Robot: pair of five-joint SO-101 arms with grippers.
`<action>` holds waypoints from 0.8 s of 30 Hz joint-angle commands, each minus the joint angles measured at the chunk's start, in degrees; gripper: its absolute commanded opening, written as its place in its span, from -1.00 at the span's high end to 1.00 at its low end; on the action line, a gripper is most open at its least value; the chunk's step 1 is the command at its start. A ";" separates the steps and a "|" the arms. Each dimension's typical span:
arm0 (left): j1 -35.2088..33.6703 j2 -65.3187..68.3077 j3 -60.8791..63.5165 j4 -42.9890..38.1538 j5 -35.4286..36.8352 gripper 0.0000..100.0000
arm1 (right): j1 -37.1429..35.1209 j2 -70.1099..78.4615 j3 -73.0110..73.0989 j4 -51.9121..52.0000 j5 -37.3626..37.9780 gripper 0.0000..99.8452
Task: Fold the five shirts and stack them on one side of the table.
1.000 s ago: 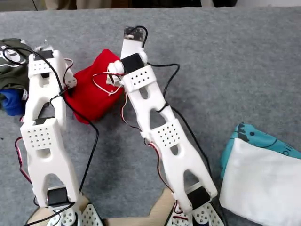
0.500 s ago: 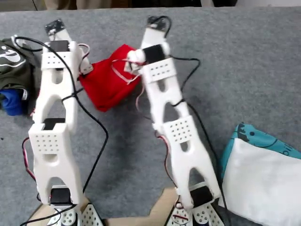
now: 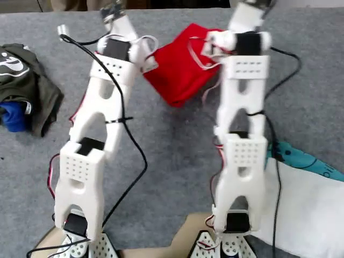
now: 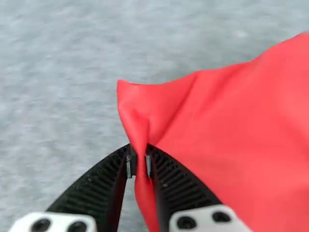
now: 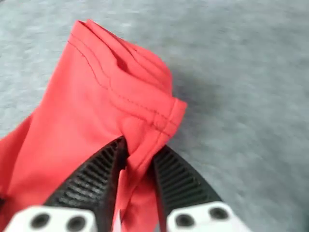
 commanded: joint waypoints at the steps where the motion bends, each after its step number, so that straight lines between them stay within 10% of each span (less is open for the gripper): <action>1: 3.16 -4.00 -5.01 0.44 0.53 0.96 | 4.97 -16.57 17.36 1.14 1.93 0.99; 24: 39.38 -3.74 -7.91 4.57 2.55 0.96 | 54.29 -74.68 85.85 -0.79 28.57 0.99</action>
